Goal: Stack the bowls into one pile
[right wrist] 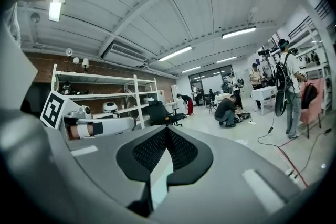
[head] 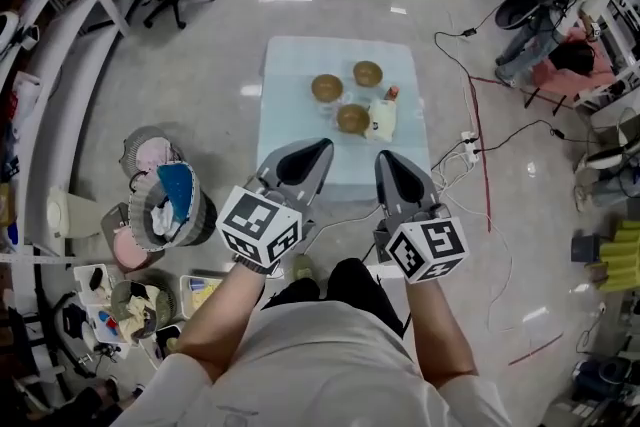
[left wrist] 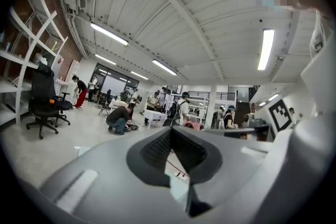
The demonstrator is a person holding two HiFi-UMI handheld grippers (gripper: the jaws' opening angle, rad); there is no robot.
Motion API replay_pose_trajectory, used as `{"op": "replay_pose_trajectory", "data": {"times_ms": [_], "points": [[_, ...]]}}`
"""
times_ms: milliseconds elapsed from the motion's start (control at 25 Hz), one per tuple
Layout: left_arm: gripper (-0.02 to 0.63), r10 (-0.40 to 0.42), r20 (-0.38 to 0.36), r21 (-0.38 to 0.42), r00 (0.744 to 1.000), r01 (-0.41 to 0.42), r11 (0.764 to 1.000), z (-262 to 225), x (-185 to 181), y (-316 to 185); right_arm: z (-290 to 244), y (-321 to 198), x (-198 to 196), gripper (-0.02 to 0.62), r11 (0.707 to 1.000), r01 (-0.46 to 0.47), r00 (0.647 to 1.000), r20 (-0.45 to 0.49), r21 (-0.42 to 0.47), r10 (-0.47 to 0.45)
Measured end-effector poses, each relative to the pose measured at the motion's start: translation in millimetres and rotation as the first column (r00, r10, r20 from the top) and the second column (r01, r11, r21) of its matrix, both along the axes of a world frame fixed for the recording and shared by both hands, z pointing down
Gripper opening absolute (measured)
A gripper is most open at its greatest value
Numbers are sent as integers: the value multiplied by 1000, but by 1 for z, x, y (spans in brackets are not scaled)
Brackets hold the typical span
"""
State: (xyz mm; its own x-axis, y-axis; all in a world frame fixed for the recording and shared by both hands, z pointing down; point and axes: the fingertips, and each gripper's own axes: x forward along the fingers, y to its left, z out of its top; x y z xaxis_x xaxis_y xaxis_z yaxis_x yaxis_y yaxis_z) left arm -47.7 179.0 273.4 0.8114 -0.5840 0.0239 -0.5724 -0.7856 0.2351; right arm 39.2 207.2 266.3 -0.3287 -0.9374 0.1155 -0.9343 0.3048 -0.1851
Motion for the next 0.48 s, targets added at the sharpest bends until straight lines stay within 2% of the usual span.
{"op": "replay_pose_trajectory", "data": {"times_ms": [200, 480], "points": [[6, -10, 8, -26, 1000, 10, 1000, 13, 1, -22, 15, -24, -4, 9, 999, 22, 999, -31, -25, -23], [6, -27, 38, -39, 999, 28, 999, 36, 24, -65, 46, -70, 15, 9, 997, 53, 998, -41, -64, -56]]}}
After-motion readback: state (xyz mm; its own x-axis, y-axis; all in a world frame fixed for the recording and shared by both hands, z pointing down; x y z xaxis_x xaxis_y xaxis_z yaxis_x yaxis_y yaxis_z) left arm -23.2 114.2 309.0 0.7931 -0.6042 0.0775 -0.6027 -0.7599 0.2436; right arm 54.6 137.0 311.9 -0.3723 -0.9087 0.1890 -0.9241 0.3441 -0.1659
